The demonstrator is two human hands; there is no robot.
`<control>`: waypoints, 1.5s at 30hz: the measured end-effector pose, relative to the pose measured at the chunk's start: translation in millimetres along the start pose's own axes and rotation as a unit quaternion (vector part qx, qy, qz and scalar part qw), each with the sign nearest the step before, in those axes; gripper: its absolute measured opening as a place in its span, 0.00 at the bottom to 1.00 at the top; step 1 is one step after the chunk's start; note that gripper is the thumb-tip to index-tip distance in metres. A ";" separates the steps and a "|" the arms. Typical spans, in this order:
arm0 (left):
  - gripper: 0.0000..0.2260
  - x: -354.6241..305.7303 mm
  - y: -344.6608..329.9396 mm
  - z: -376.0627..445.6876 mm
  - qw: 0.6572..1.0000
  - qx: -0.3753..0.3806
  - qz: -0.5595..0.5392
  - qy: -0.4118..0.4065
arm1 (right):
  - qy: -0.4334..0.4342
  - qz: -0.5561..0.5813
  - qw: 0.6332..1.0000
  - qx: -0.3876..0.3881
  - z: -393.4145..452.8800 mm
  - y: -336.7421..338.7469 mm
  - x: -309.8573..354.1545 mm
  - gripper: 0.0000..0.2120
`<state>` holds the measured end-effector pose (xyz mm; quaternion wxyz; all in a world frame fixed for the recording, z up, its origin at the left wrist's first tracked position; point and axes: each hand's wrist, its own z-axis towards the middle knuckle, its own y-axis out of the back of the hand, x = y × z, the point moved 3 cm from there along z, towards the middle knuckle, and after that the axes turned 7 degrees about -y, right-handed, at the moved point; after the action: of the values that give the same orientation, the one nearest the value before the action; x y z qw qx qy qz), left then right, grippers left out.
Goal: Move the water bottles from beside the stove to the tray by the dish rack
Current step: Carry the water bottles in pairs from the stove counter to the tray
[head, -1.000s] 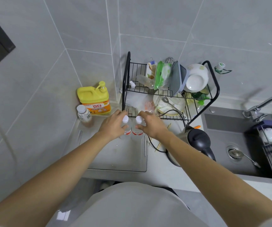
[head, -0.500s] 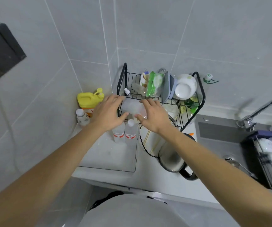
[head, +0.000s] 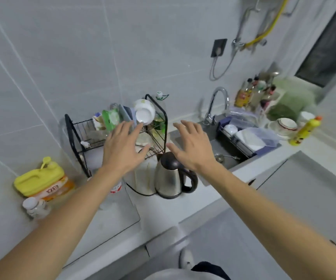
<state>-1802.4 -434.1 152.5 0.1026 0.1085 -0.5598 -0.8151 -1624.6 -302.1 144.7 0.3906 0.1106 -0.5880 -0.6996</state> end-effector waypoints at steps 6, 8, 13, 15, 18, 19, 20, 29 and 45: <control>0.32 -141.9 -14.7 41.2 0.990 0.005 -0.049 -0.134 | -0.132 -0.049 0.989 -0.046 -71.2 65.2 -121.6 0.35; 0.32 -198.2 -18.3 53.2 0.982 0.005 -0.056 -0.178 | -0.178 -0.058 0.980 -0.059 -95.8 88.6 -165.3 0.34; 0.32 -361.4 -30.1 86.6 0.954 0.003 -0.086 -0.286 | -0.276 -0.081 0.952 -0.105 -166.6 152.9 -283.6 0.34; 0.31 -434.2 -34.9 96.5 0.943 -0.003 -0.108 -0.315 | -0.306 -0.097 0.940 -0.112 -198.1 181.8 -333.5 0.34; 0.31 -544.4 -43.1 100.3 0.922 -0.004 -0.147 -0.357 | -0.350 -0.112 0.922 -0.119 -248.1 225.6 -407.0 0.34; 0.31 -579.7 -46.6 98.9 0.915 -0.001 -0.161 -0.370 | -0.366 -0.114 0.915 -0.124 -265.2 239.7 -430.6 0.34; 0.31 -613.6 -50.3 97.1 0.907 0.001 -0.172 -0.384 | -0.381 -0.117 0.908 -0.127 -281.8 252.6 -453.4 0.34; 0.32 -862.5 -69.8 82.6 0.832 0.019 -0.211 -0.513 | -0.515 -0.154 0.826 -0.168 -413.9 344.7 -610.4 0.35; 0.32 -1250.3 -93.0 75.2 0.644 0.032 -0.293 -0.706 | -0.702 -0.198 0.645 -0.227 -573.1 459.8 -816.7 0.36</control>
<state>-634.0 26.6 169.2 -0.5711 -0.3381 -0.4272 -0.6140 -533.7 -173.1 151.2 -0.2747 -0.3919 -0.4728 -0.7399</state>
